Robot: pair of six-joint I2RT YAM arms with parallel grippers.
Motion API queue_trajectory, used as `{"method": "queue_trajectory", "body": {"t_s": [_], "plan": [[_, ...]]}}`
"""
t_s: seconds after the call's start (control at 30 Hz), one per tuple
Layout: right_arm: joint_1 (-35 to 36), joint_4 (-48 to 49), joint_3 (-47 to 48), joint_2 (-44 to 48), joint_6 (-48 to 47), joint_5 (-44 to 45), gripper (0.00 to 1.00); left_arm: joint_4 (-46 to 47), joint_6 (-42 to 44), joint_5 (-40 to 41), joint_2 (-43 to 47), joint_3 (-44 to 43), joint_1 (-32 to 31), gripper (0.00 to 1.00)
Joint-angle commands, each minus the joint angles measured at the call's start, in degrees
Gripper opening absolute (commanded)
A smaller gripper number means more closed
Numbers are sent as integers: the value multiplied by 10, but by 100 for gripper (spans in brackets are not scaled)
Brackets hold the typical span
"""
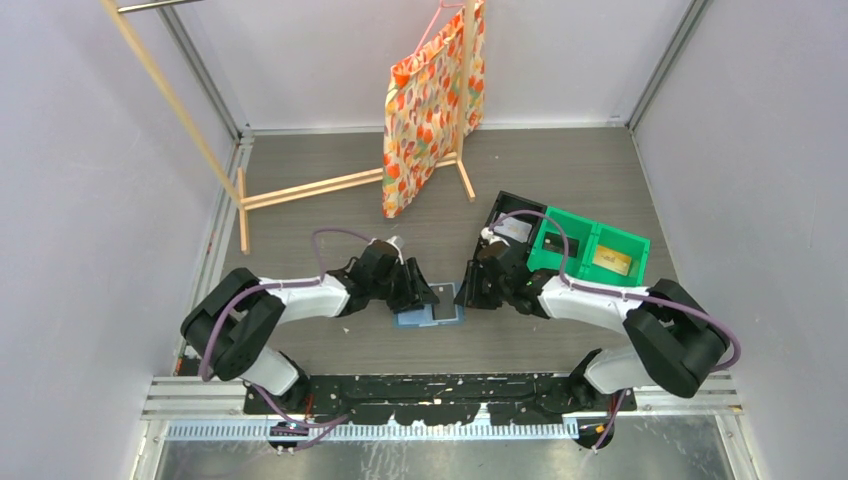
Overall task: Take the credit cards out of the card holder
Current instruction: Remove the credit card from the card holder.
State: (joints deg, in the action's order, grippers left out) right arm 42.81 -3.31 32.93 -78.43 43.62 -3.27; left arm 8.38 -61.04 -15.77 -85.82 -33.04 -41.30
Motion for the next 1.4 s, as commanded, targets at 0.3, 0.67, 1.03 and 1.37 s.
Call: {"method": "queue_trajectory", "body": {"t_s": [0.3, 0.67, 1.03, 1.37], "plan": [[-15, 107, -20, -76, 16, -48, 36, 50, 7, -8, -48, -14, -4, 40], [-15, 130, -32, -96, 28, -58, 32, 153, -48, 17, -36, 41, -4, 27], [-16, 164, -48, -114, 47, -74, 30, 361, -106, 23, -52, 115, -4, 18], [-16, 192, -60, -133, 64, -88, 29, 615, -170, 30, -164, 174, -4, 16]]}}
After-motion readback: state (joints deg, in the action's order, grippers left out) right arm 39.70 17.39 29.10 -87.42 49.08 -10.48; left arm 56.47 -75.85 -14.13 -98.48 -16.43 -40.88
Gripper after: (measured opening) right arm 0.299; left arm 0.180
